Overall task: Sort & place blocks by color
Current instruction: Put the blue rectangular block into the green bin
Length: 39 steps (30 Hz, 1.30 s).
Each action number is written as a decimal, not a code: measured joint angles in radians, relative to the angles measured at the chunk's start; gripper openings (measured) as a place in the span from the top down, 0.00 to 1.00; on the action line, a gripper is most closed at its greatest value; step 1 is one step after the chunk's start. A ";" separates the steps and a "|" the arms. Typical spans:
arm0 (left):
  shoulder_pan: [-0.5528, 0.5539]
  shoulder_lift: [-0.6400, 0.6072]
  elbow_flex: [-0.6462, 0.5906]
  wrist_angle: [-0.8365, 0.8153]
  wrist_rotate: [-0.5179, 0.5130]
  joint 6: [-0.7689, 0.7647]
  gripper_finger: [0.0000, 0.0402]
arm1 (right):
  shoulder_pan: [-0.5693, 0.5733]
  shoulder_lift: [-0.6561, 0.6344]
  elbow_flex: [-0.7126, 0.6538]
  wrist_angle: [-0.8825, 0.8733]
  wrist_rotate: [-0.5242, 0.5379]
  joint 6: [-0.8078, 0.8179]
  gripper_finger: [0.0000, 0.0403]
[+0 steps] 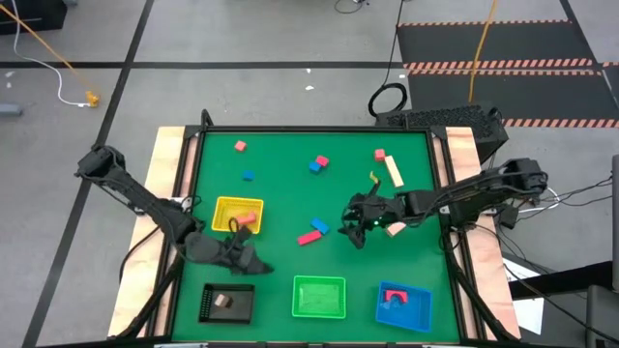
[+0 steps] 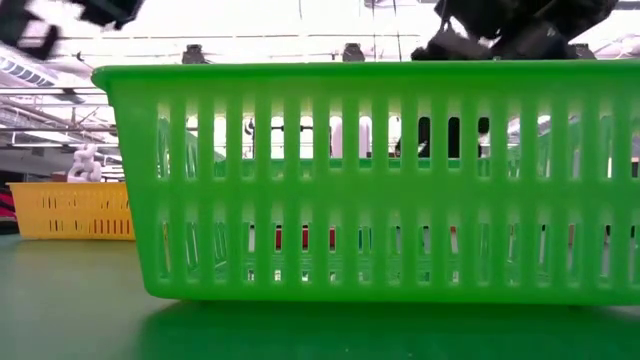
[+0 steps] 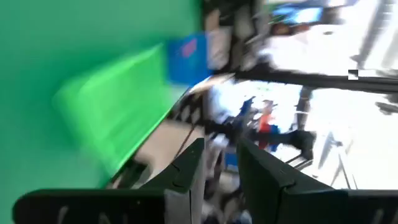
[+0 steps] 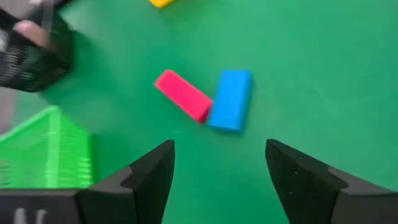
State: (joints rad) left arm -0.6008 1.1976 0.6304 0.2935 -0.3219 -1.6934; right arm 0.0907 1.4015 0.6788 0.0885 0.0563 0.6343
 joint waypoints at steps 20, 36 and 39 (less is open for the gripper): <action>0.188 0.000 0.000 0.572 -0.097 0.821 0.77 | 0.040 0.171 0.000 0.227 0.152 -0.225 0.33; 0.228 0.000 0.000 0.572 -0.096 0.854 0.77 | 0.093 0.353 0.000 0.419 0.200 -0.371 0.30; 0.228 0.000 0.000 0.571 -0.096 0.855 0.77 | 0.104 0.378 0.000 0.420 0.236 -0.409 0.30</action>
State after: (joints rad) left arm -0.3733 1.1976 0.6304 0.8642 -0.4175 -0.8379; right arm 0.1944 1.7792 0.6792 0.5084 0.2928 0.2253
